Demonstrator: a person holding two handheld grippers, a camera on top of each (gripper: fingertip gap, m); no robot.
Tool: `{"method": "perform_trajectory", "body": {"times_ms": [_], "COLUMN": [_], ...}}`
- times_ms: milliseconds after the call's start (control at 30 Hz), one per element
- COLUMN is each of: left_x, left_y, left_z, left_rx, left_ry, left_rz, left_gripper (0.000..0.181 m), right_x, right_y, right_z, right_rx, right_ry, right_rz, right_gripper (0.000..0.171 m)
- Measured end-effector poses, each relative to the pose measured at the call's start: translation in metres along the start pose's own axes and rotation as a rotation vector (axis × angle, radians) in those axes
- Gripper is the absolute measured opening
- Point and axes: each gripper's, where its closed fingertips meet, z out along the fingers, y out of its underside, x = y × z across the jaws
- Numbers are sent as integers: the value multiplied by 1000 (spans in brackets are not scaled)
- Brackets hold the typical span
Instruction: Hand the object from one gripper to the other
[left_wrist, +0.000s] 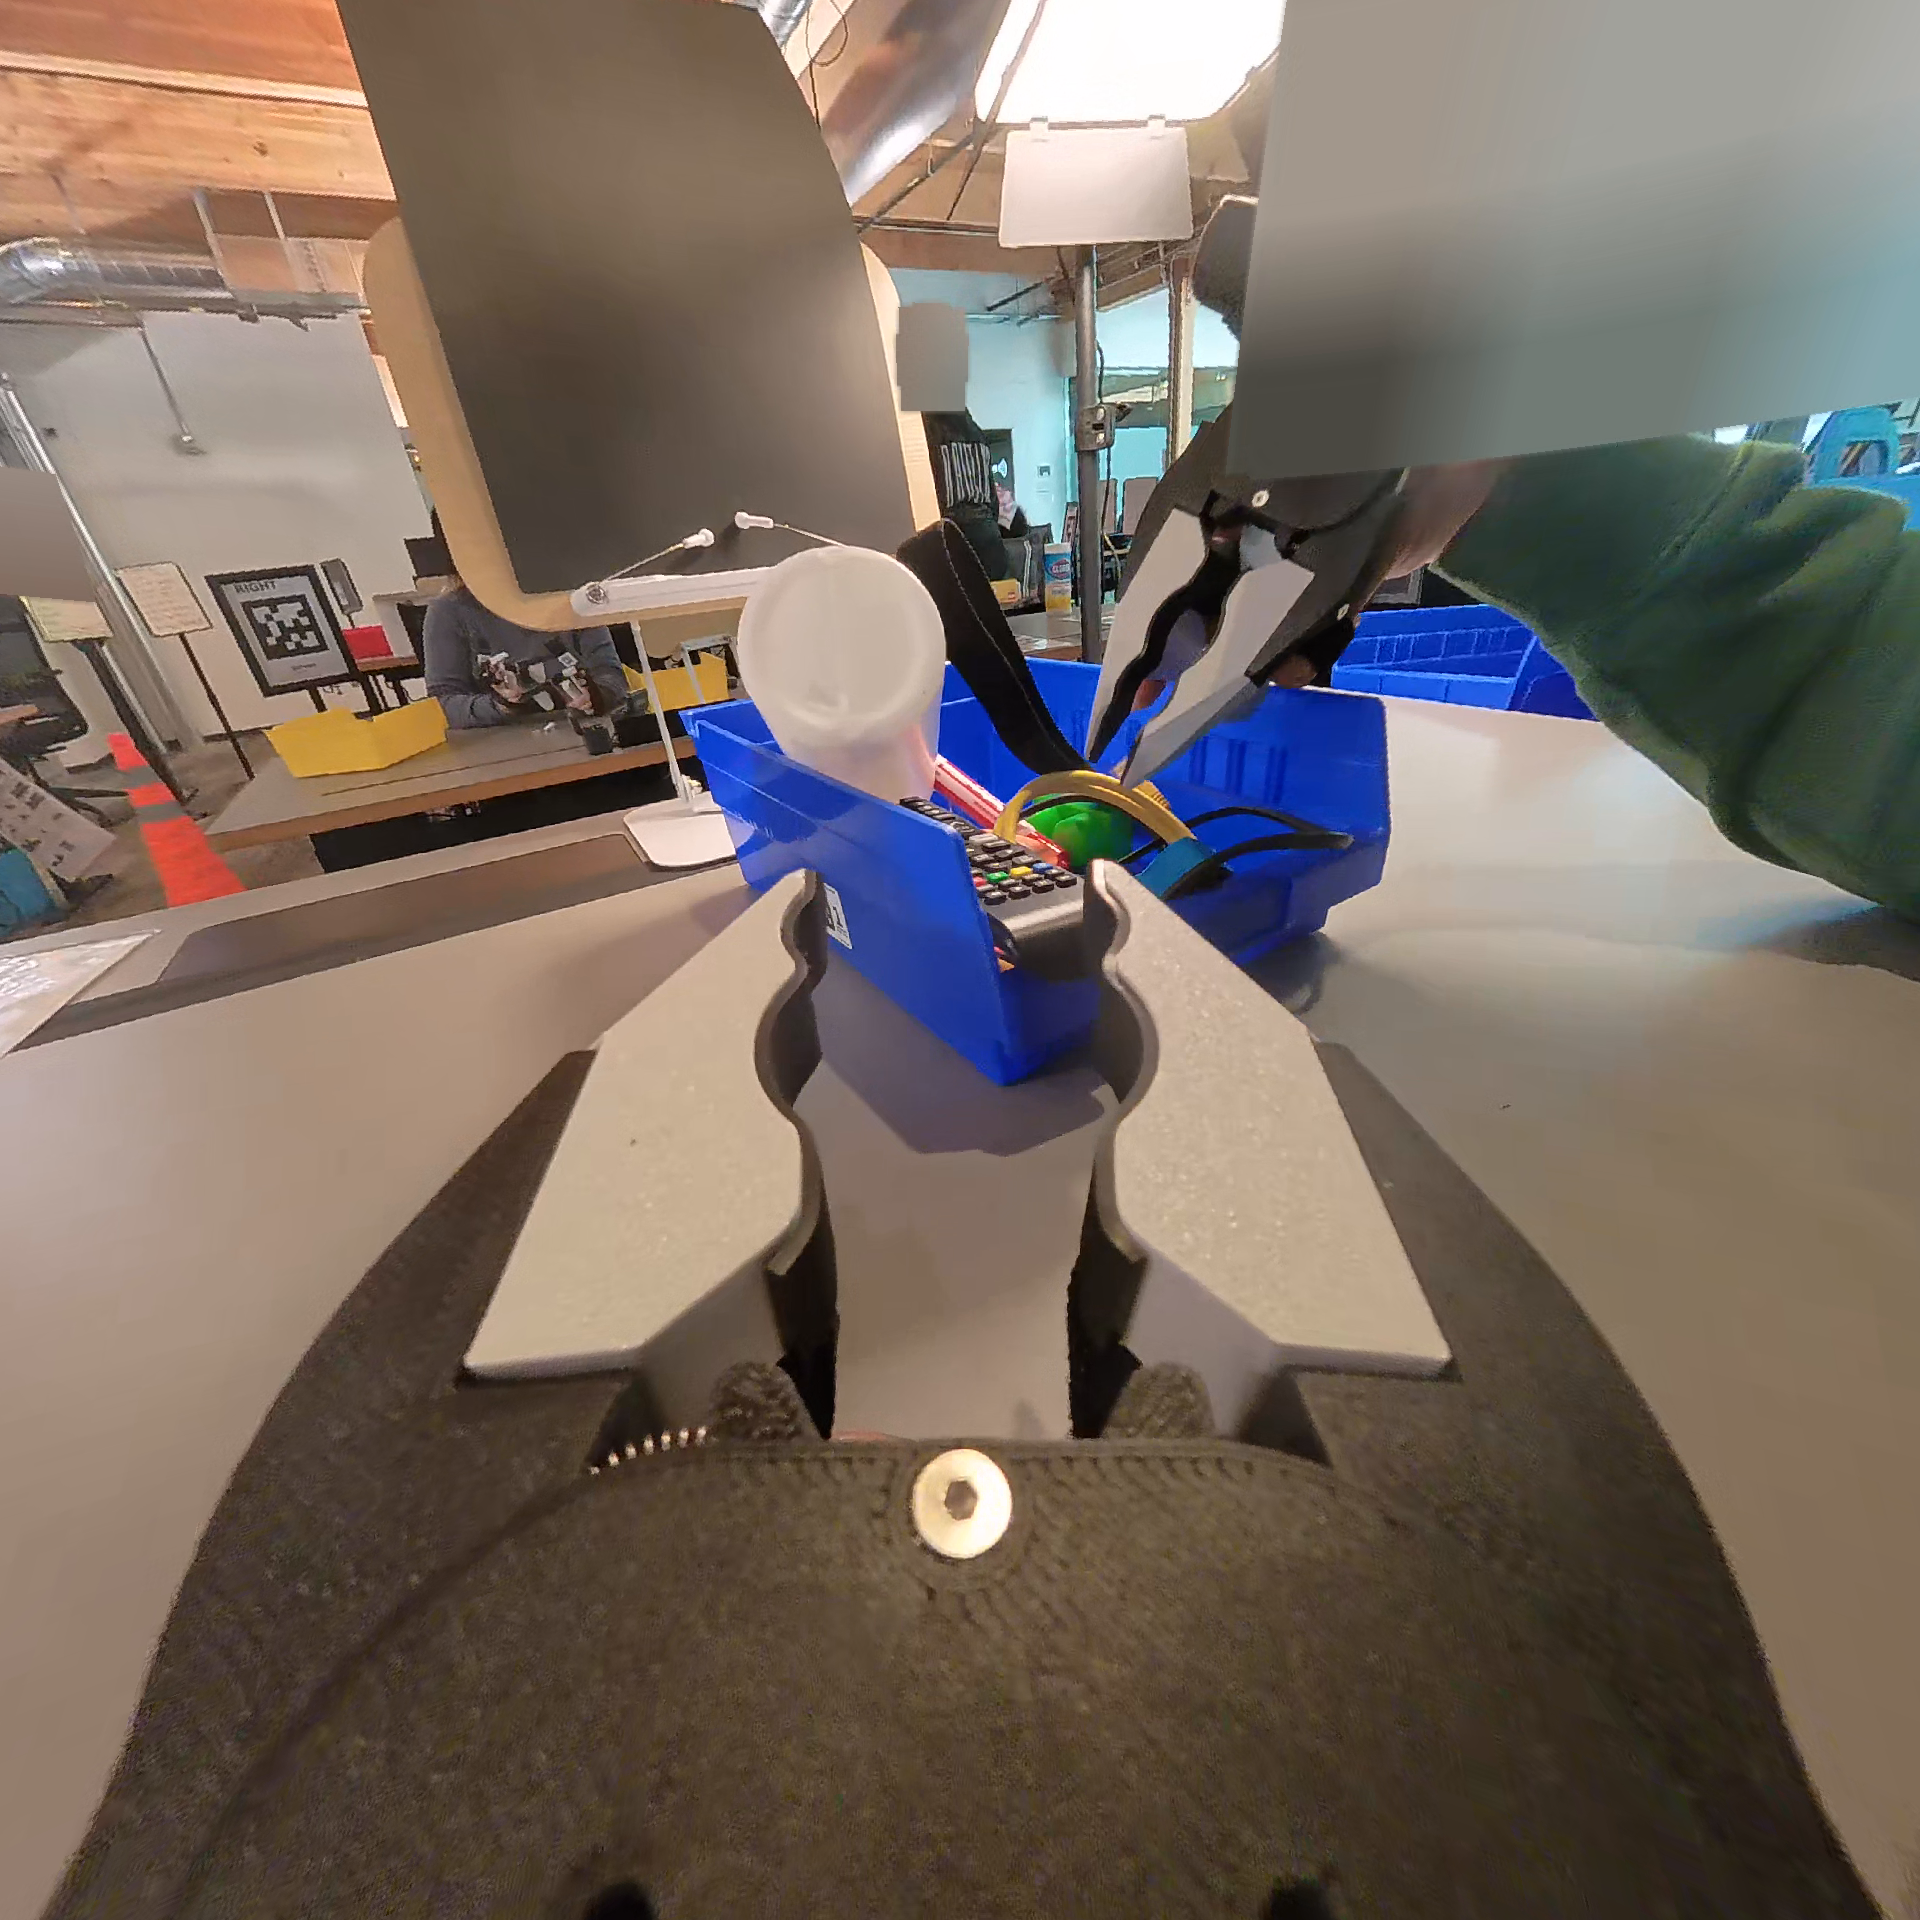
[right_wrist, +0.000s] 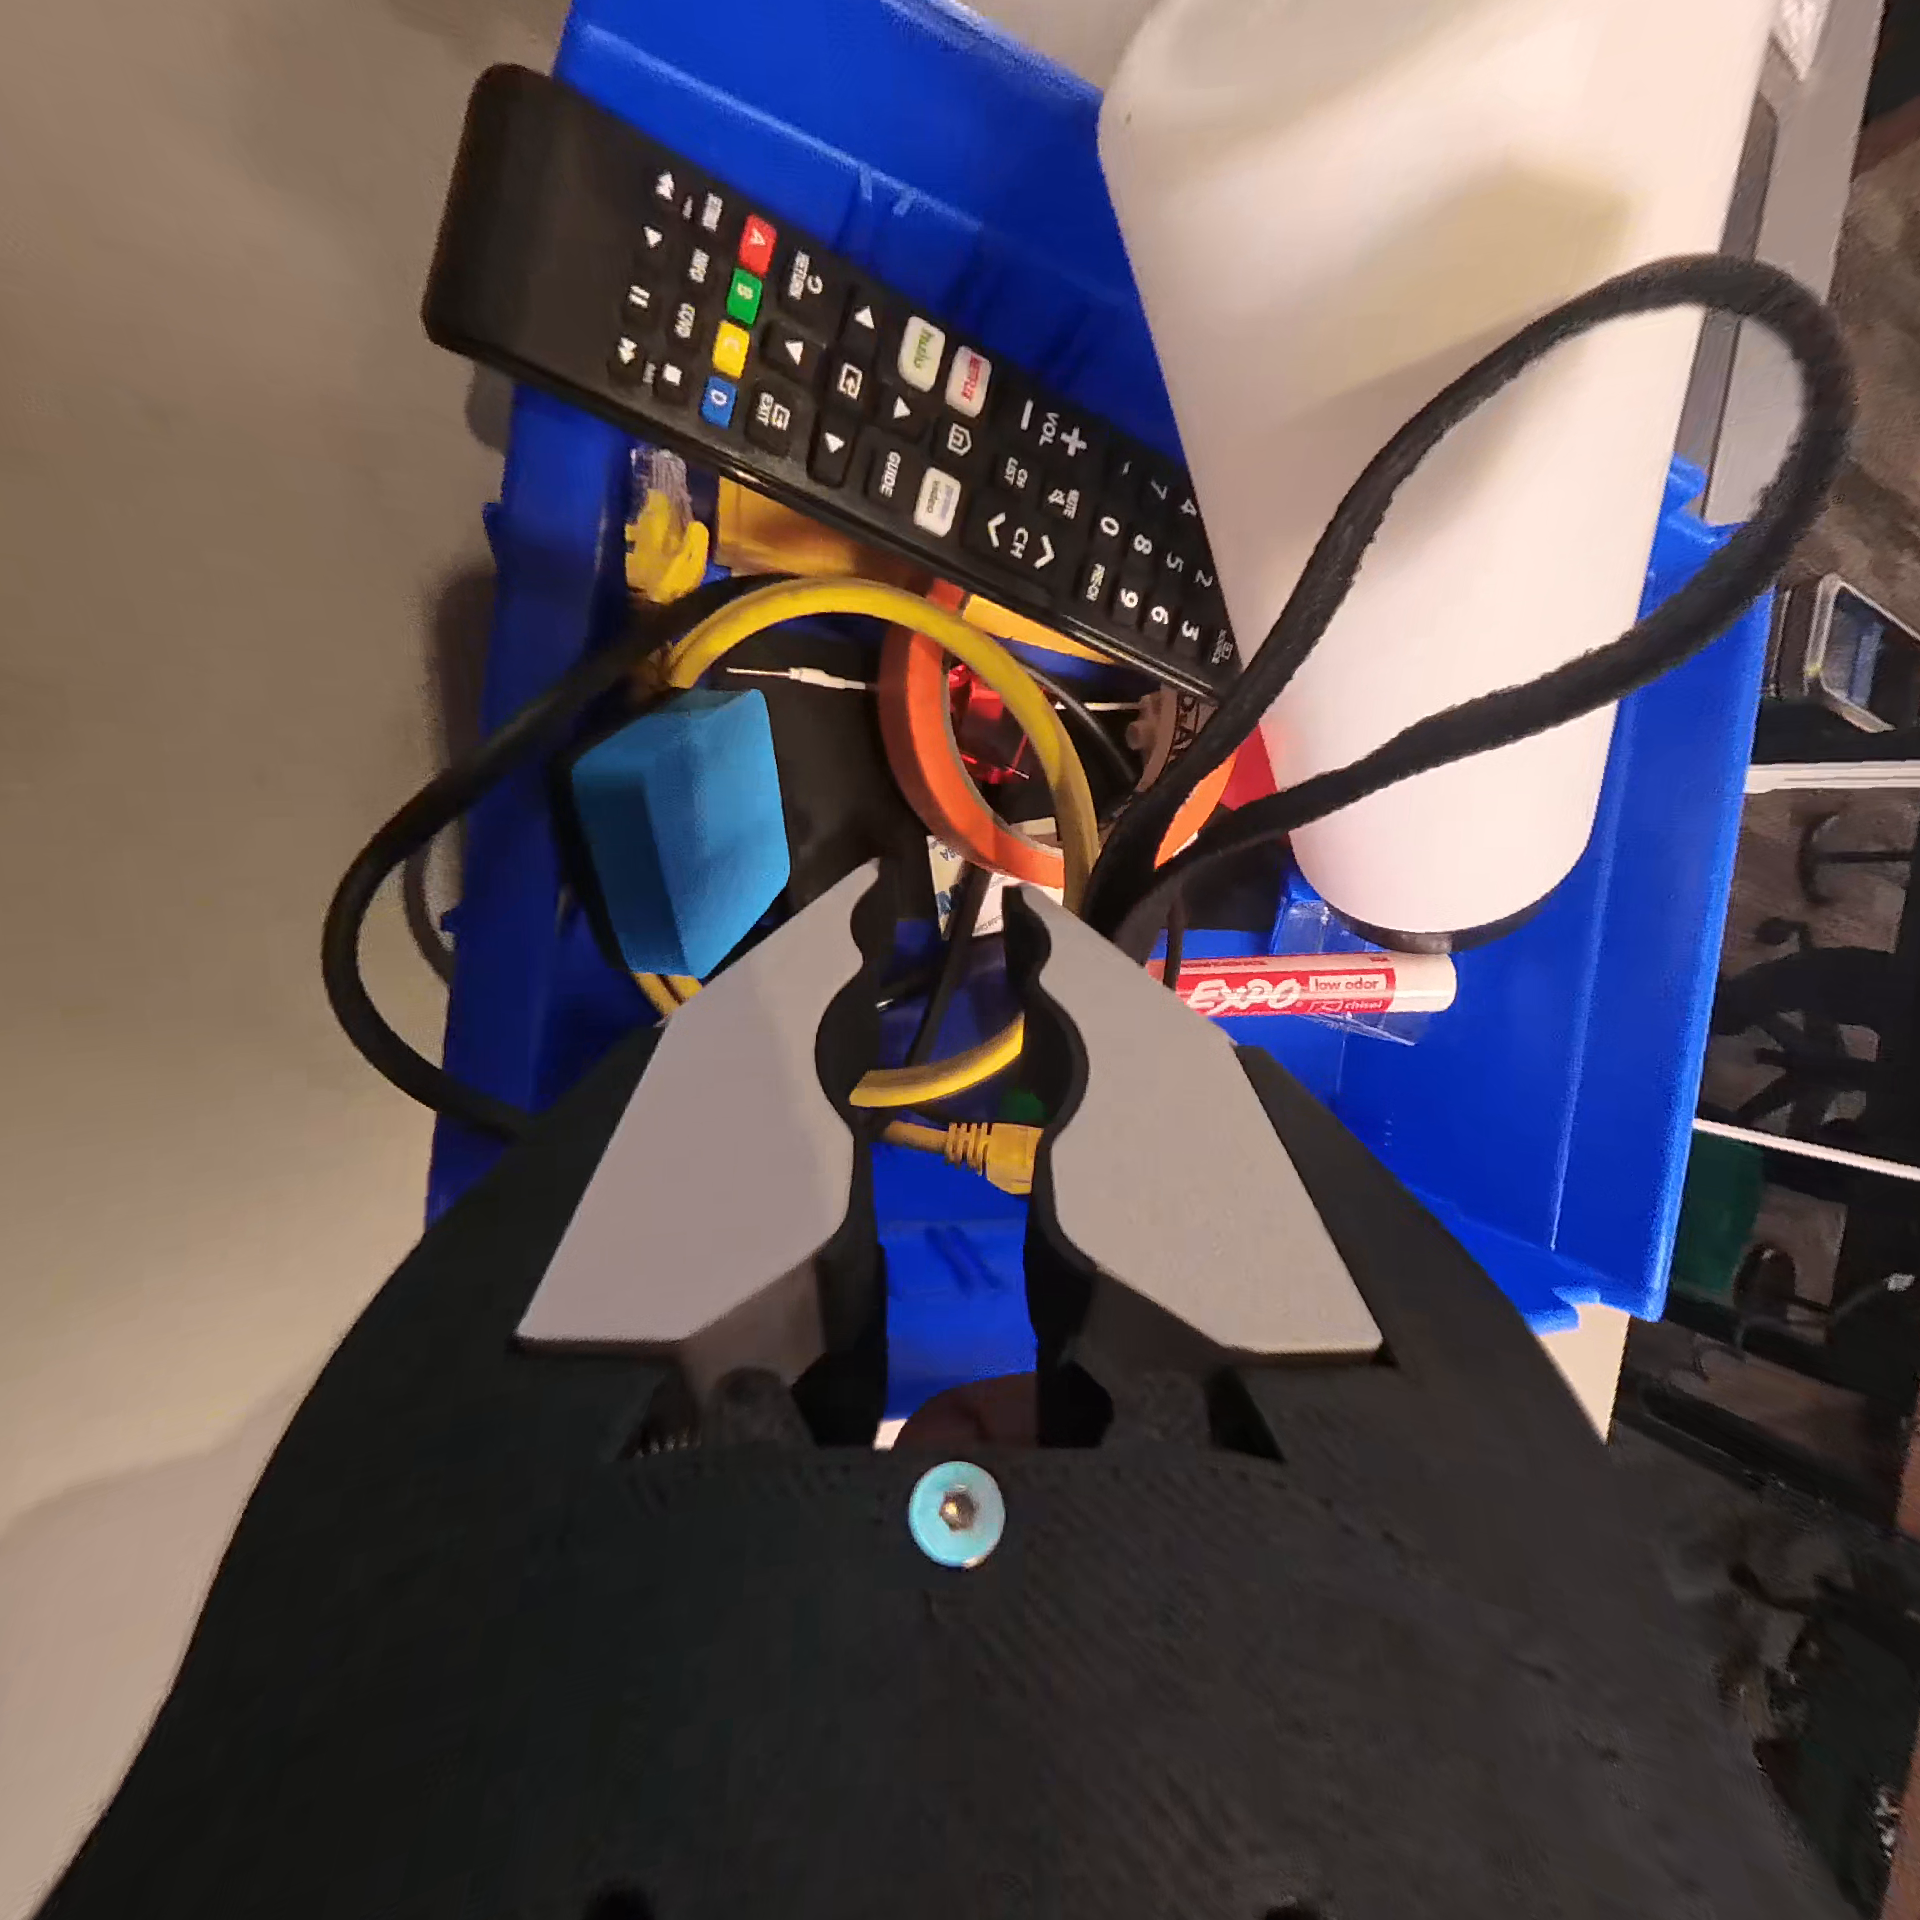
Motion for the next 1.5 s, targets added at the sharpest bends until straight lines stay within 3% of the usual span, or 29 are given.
{"method": "perform_trajectory", "body": {"times_ms": [600, 933, 1067, 1300, 1500], "left_x": [6, 3, 7, 10, 3], "left_y": [15, 9, 7, 4, 0], "left_z": [25, 15, 13, 7, -1], "left_rx": [-100, -55, -41, -22, 7], "left_ry": [63, 15, 25, 19, -11], "left_rz": [31, 32, 38, 64, 50], "left_gripper": [50, 50, 50, 50, 50], "right_x": [-1, -16, -16, -34, -44], "right_y": [-5, -7, 4, 41, 47], "right_z": [-11, -6, 5, 22, 32], "right_rx": [176, 116, -51, -457, -502], "right_ry": [-117, -117, -100, -308, -402], "right_rz": [-55, -151, -260, -450, -403], "right_gripper": [23, 23, 24, 29, 27]}}
